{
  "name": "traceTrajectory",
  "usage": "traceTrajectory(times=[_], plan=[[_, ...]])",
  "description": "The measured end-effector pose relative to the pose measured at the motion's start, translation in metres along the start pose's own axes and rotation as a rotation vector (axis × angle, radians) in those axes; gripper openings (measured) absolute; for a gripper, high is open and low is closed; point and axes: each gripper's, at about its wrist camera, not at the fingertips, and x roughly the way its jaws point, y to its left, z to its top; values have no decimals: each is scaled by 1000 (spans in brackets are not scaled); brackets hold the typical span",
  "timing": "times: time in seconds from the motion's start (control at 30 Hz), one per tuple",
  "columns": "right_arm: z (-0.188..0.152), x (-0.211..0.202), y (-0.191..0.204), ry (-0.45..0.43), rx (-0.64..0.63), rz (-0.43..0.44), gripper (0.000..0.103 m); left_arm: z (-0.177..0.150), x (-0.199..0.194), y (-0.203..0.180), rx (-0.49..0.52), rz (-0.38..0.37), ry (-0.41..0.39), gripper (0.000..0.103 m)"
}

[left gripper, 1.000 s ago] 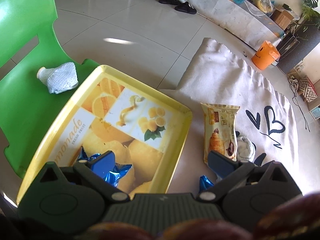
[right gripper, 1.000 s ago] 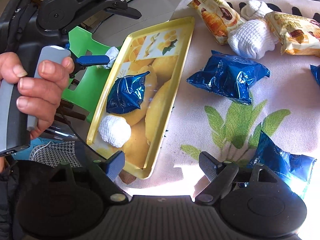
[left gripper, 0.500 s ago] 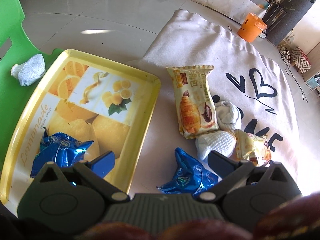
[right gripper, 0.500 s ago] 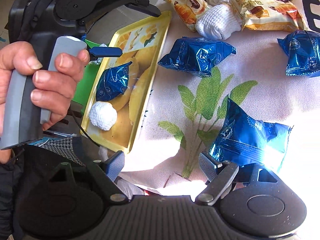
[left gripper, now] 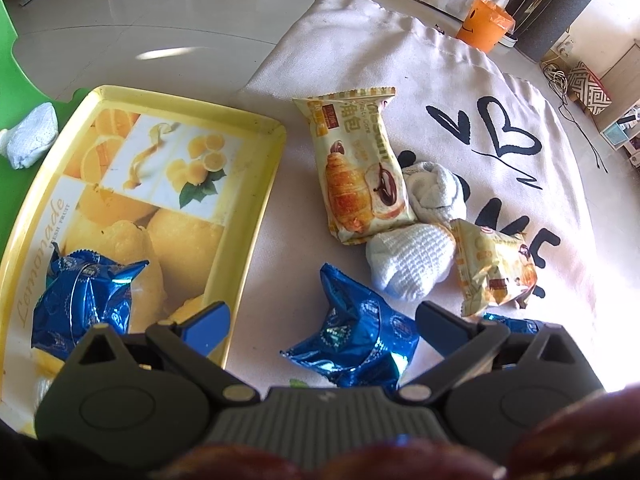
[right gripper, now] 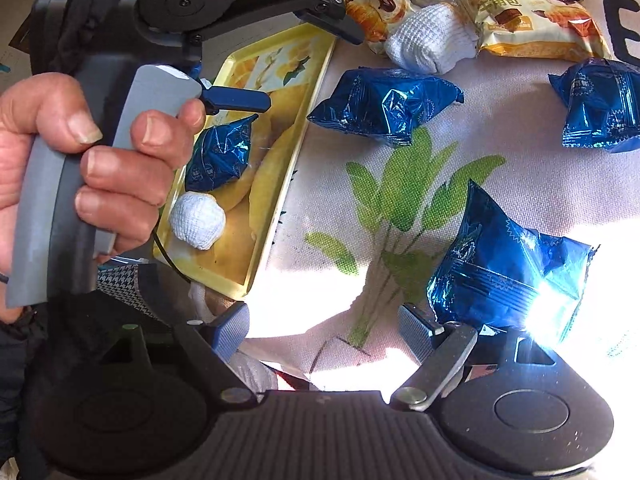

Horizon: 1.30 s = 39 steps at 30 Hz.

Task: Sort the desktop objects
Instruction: 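Move both grippers back toward the remaining blue foil packets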

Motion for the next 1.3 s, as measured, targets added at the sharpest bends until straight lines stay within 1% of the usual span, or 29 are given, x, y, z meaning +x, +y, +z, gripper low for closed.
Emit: traceTrajectory(times=[0.1, 0.13, 0.2, 0.27, 0.33, 0.4, 0.47, 0.53, 0.7, 0.77, 0.83, 0.9, 1.0, 1.13, 1.2, 1.3], plan=[[0, 1, -1, 5, -12, -18, 81, -3, 3, -3, 11, -4, 14, 102], [1, 1, -1, 3, -23, -37, 81, -4, 5, -4, 16, -5, 21, 102], [3, -1, -2, -16, -40, -107, 81, -6, 7, -6, 21, -4, 30, 102], [6, -4, -11, -31, -22, -192, 81, -7, 10, -8, 30, 0, 37, 102], [8, -9, -24, -56, 14, -268, 81, -8, 12, -9, 35, 5, 44, 102], [10, -17, -36, -85, 60, -308, 81, -9, 15, -9, 33, 8, 51, 102], [14, -26, -50, -113, 130, -373, 81, -10, 19, -10, 32, 9, 63, 102], [17, -35, -61, -144, 186, -403, 81, -11, 22, -10, 29, 8, 76, 102], [29, -64, -76, -208, 308, -296, 82, -13, 27, -11, 23, 16, 88, 102], [36, -73, -79, -238, 373, -246, 82, -13, 29, -12, 27, 22, 92, 102], [44, -78, -79, -252, 404, -188, 82, -14, 32, -12, 24, 28, 95, 102], [54, -78, -77, -254, 399, -167, 82, -15, 33, -13, 17, 27, 94, 102], [69, -79, -72, -268, 350, -158, 82, -16, 35, -14, 28, 26, 92, 102], [87, -72, -77, -297, 351, -68, 82, -20, 38, -13, 34, 13, 107, 102], [92, -69, -79, -296, 370, -45, 82, -23, 39, -12, 37, 1, 122, 102], [103, -63, -76, -300, 368, 9, 82, -31, 41, -9, 56, 12, 136, 102]])
